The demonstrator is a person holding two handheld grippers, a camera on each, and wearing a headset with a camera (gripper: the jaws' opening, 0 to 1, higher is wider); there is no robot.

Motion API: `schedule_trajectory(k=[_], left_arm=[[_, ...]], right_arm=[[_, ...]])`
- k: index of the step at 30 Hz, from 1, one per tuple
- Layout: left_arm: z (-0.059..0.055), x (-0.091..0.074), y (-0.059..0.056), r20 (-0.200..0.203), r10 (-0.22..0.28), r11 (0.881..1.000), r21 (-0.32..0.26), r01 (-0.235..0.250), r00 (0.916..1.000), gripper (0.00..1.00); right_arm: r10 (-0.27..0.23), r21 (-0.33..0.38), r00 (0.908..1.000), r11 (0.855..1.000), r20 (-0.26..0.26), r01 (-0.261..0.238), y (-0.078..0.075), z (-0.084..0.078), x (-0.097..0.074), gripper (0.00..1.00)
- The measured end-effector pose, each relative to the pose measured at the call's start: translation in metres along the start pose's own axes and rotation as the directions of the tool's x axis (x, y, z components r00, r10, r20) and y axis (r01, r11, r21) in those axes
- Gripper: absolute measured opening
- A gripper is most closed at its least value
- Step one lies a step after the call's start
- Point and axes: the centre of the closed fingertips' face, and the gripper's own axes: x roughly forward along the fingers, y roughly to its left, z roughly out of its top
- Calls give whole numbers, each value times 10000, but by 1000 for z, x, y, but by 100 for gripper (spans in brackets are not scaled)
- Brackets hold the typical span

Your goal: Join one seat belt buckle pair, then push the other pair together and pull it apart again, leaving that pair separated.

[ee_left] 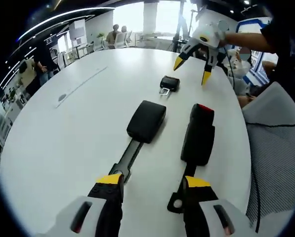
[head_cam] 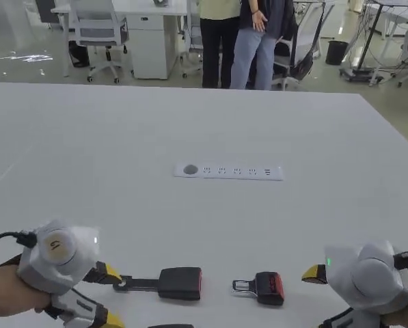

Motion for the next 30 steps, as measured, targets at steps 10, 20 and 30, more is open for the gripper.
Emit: schedule_trajectory(k=[10,20,30], left_arm=[[-7,-24,-20,1881,1173,9896,-1049,-989,9751,62],[-7,-26,-36,3121,2026,9717,-1814,-1511,9282,77],[-8,-19,-33,3867,3313,9318,-2776,-2340,8606,100]], right_arm=[[-798,1586,9897,9855,1185,604,26,2,-10,68],[-1897,2720,9466,9552,2606,1165,43,21,-10,86],[-3205,3692,8828,9104,3434,1869,51,36,-2,100]])
